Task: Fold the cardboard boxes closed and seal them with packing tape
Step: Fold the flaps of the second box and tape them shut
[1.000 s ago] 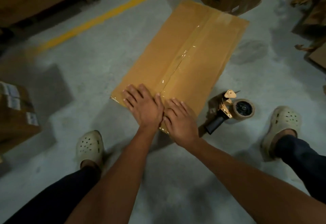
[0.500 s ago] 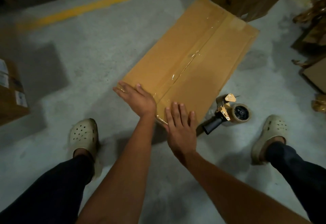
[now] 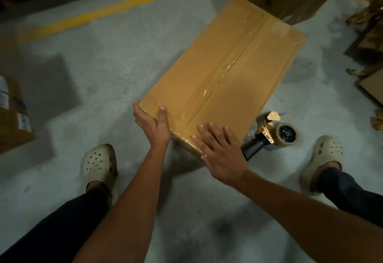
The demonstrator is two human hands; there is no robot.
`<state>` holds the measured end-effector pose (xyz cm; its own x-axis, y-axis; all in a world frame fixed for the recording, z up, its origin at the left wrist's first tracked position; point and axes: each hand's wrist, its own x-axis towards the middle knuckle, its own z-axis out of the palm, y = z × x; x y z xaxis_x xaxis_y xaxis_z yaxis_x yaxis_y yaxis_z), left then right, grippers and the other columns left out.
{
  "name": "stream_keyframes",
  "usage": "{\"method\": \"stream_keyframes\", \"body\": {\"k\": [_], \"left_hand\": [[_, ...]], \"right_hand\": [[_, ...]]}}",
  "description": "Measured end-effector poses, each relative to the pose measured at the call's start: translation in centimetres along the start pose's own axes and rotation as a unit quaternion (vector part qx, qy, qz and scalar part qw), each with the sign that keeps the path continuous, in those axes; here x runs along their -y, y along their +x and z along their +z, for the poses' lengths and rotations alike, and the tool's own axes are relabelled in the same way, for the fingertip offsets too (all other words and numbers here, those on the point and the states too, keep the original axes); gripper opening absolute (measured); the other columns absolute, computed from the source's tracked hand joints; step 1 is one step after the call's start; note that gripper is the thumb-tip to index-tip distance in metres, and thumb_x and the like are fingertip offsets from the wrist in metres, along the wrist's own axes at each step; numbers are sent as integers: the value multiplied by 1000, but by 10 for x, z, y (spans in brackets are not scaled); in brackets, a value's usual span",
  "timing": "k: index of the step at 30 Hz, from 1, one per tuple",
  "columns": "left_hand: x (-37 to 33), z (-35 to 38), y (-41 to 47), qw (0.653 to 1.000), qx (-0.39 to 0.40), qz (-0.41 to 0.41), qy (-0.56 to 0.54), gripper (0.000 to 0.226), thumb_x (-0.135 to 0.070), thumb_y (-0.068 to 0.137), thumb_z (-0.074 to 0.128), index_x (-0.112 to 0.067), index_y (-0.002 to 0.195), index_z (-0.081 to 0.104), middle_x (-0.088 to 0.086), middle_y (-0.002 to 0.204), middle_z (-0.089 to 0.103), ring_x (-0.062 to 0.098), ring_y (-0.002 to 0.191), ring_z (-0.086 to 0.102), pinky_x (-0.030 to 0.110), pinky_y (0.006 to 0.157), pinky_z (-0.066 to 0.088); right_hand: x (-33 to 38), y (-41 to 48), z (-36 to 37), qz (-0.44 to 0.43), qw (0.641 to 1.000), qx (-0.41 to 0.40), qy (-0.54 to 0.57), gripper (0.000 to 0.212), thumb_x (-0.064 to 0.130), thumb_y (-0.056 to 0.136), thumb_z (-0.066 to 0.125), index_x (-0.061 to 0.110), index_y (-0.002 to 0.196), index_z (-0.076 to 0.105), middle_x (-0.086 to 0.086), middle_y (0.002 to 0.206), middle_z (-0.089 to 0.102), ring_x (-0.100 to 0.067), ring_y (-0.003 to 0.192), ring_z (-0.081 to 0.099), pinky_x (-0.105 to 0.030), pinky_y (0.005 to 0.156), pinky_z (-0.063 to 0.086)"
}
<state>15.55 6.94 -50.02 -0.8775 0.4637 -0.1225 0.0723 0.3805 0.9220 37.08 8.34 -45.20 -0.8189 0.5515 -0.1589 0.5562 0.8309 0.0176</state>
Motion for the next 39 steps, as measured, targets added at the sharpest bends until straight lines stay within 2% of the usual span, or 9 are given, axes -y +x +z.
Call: {"method": "stream_keyframes", "body": {"k": [4,9,12,15,19,26,32,37,39], "left_hand": [[5,-8,14,997,48,-53,-43,73,-60,80,63,-27,137,35,9,136,48,28,126,46,48,107,42],[-3,-18,27,991,56,-106,-58,53,-56,100,42,-21,139,42,-5,134,50,18,124,50,33,102,40],[-17,-17,34,996,-62,24,55,56,-45,98,47,-9,141,45,10,137,53,27,128,50,43,106,43],[-31,6,26,944,-5,167,284,58,-41,94,46,-7,141,47,17,143,49,36,138,39,53,112,30],[-47,26,0,895,37,136,423,66,-42,95,37,-8,152,31,21,160,25,36,150,15,67,116,4],[-65,52,-8,837,163,201,482,74,-53,99,21,-8,157,16,22,164,3,38,152,-4,63,118,-1],[-110,124,40,849,180,191,458,75,-54,99,33,-9,157,15,23,163,6,39,151,1,63,117,-1],[-133,158,86,857,158,177,458,81,-61,94,39,-8,153,22,25,140,41,42,130,36,55,114,21],[-134,156,104,855,150,193,458,80,-61,94,39,-9,152,25,27,135,43,43,125,39,53,112,24]], "right_hand": [[18,-3,2,109,994,-12,18,65,47,93,48,32,153,25,-9,162,22,-35,147,24,-61,111,25],[-6,3,-11,16,1000,-17,15,71,67,83,50,27,142,42,-16,148,36,-36,130,40,-52,95,37],[-22,14,-19,-6,999,-40,32,62,66,81,50,29,131,50,-12,138,45,-32,119,46,-47,90,36],[-8,22,-12,110,989,-38,86,67,71,77,52,30,130,50,-13,146,40,-35,130,41,-58,101,32],[17,23,-12,217,973,-17,81,77,77,77,45,33,140,42,-19,157,26,-40,143,26,-70,106,18],[-78,55,-18,230,969,-40,87,67,78,86,32,35,135,45,-11,149,35,-36,135,35,-60,103,29],[-151,101,-23,470,843,-88,248,92,74,85,46,22,155,15,-16,163,-6,-35,150,-8,-65,116,13],[-146,111,-30,550,685,-190,439,95,43,77,78,13,149,23,-20,160,11,-43,138,34,-51,108,40],[-127,116,-31,545,667,-186,473,95,32,77,77,10,151,21,-19,155,22,-39,139,33,-50,108,39]]}}
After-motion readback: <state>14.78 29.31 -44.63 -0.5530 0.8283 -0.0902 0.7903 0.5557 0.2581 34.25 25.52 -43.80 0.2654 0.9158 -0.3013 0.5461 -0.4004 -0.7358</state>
